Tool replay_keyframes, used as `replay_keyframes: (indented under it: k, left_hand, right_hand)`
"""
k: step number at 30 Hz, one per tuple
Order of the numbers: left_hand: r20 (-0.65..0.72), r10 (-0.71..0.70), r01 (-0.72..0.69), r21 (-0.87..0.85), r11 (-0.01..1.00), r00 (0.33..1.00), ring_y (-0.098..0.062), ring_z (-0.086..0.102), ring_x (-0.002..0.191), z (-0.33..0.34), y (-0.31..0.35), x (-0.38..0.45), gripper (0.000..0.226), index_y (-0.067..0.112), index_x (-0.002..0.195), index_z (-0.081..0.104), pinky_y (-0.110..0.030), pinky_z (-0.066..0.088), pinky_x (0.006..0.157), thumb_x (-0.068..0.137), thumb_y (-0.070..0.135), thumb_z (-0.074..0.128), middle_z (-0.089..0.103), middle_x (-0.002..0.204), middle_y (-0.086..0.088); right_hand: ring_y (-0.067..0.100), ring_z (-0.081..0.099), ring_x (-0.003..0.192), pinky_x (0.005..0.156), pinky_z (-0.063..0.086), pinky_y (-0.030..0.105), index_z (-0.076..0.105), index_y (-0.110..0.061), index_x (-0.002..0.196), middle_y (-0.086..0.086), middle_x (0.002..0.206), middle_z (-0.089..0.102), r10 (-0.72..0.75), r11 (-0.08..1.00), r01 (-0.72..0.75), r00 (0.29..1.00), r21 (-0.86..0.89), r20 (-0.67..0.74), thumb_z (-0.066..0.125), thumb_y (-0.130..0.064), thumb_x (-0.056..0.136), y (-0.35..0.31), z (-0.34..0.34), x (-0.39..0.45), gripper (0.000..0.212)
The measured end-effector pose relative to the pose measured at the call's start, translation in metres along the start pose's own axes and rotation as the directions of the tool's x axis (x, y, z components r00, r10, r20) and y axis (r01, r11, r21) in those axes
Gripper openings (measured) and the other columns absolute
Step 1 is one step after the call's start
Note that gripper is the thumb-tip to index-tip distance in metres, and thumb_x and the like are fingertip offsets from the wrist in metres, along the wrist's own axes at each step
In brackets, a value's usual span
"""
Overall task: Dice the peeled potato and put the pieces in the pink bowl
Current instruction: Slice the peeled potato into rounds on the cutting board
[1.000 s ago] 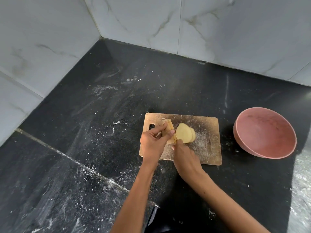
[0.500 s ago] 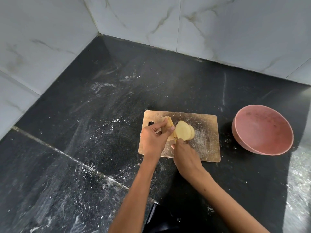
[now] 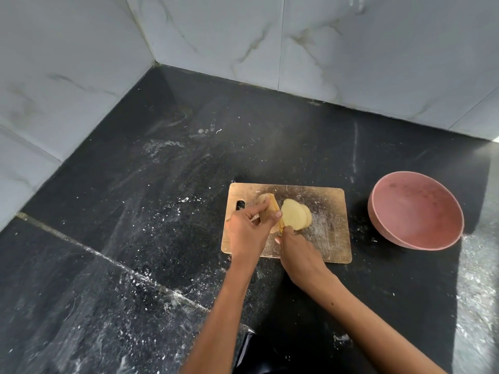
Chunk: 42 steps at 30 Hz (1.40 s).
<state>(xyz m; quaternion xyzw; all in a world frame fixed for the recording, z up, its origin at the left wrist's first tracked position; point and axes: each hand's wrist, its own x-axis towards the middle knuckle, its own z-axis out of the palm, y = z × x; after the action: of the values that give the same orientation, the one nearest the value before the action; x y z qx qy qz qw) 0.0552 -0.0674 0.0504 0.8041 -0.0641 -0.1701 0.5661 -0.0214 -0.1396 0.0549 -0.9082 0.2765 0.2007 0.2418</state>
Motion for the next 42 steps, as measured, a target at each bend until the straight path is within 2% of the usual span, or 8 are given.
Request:
replay_keyframes:
  k: [4, 10, 14, 18, 24, 29, 34, 42]
  left_hand:
    - [-0.006, 0.0, 0.0, -0.025, 1.0, 1.0, 0.026, 0.053, 0.084, -0.003, -0.001, -0.002, 0.041, 0.008, 0.109, 0.071, -0.009, 0.049, 0.078, 0.071, 0.017, 0.083, 0.071, 0.107, 0.003]
    - [-0.025, 0.027, -0.026, 0.034, 0.999, 0.999, 0.006, 0.058, 0.094, 0.004, 0.006, 0.001, 0.04, 0.01, 0.11, 0.072, -0.018, 0.05, 0.085, 0.073, 0.022, 0.083, 0.071, 0.109, 0.0]
    - [-0.019, 0.079, -0.076, 0.104, 0.992, 0.997, 0.0, 0.059, 0.099, 0.004, 0.007, 0.002, 0.041, 0.01, 0.111, 0.072, -0.023, 0.051, 0.087, 0.074, 0.024, 0.082, 0.072, 0.108, -0.001]
    - [0.001, 0.077, -0.076, 0.111, 0.991, 0.997, 0.003, 0.057, 0.096, 0.004, 0.007, 0.002, 0.041, 0.011, 0.11, 0.072, -0.013, 0.049, 0.081, 0.074, 0.025, 0.083, 0.072, 0.107, -0.001]
    - [-0.009, 0.01, -0.01, 0.078, 0.997, 1.0, -0.006, 0.063, 0.095, 0.002, 0.005, 0.003, 0.039, 0.011, 0.109, 0.073, -0.037, 0.057, 0.082, 0.073, 0.022, 0.083, 0.072, 0.106, -0.001]
    - [0.005, -0.007, 0.006, 0.064, 0.998, 1.0, -0.014, 0.066, 0.102, 0.001, 0.003, 0.004, 0.039, 0.011, 0.108, 0.073, -0.045, 0.058, 0.079, 0.072, 0.021, 0.084, 0.072, 0.107, -0.002]
    - [0.024, -0.003, 0.002, 0.052, 0.999, 1.0, -0.014, 0.064, 0.107, 0.001, 0.005, 0.006, 0.039, 0.011, 0.109, 0.072, -0.043, 0.058, 0.081, 0.073, 0.021, 0.083, 0.07, 0.112, -0.003]
    - [0.039, 0.001, -0.002, 0.018, 1.0, 0.999, -0.014, 0.064, 0.107, 0.001, -0.002, 0.005, 0.038, 0.012, 0.11, 0.072, -0.044, 0.057, 0.082, 0.074, 0.019, 0.082, 0.07, 0.112, -0.001]
  right_hand:
    - [0.033, 0.061, 0.102, 0.07, 0.038, 0.035, 0.038, -0.006, 0.122, 0.015, 0.114, 0.061, -0.005, 0.999, 0.005, 1.0, -0.033, -0.004, 0.031, -0.006, 0.1, -0.001, 0.001, 0.002, 0.023]
    - [0.029, 0.055, 0.091, 0.07, 0.034, 0.032, 0.045, -0.01, 0.106, 0.016, 0.104, 0.061, -0.013, 0.975, -0.004, 0.997, 0.221, 0.08, 0.033, -0.019, 0.103, 0.013, 0.001, -0.009, 0.016]
    - [0.022, 0.047, 0.078, 0.067, 0.035, 0.032, 0.039, -0.014, 0.092, 0.008, 0.088, 0.052, -0.027, 0.965, -0.001, 0.994, 0.262, 0.104, 0.034, -0.026, 0.104, 0.017, -0.002, -0.006, 0.017]
    - [0.017, 0.045, 0.063, 0.053, 0.033, 0.028, 0.041, -0.012, 0.093, 0.002, 0.077, 0.046, -0.037, 0.948, 0.006, 0.995, 0.318, 0.092, 0.032, -0.028, 0.104, 0.008, -0.011, 0.007, 0.022]
    - [0.035, 0.056, 0.107, 0.075, 0.038, 0.037, 0.044, -0.005, 0.118, 0.016, 0.113, 0.06, 0.077, 0.976, -0.084, 0.996, 0.202, 0.042, 0.027, -0.026, 0.105, 0.01, 0.012, -0.018, 0.029]
    - [0.036, 0.055, 0.11, 0.078, 0.039, 0.038, 0.043, -0.004, 0.124, 0.018, 0.118, 0.059, 0.035, 0.984, -0.033, 0.999, 0.176, -0.01, 0.029, -0.018, 0.104, 0.0, 0.003, -0.002, 0.028]
    - [0.034, 0.055, 0.114, 0.087, 0.043, 0.041, 0.038, -0.008, 0.127, 0.015, 0.121, 0.058, 0.122, 0.987, -0.123, 0.992, 0.103, 0.015, 0.03, -0.011, 0.102, 0.005, 0.014, -0.019, 0.027]
    - [0.035, 0.054, 0.11, 0.077, 0.037, 0.036, 0.046, -0.003, 0.119, 0.019, 0.118, 0.057, 0.095, 0.98, -0.108, 0.992, 0.165, 0.087, 0.033, -0.012, 0.102, 0.002, 0.002, -0.009, 0.023]
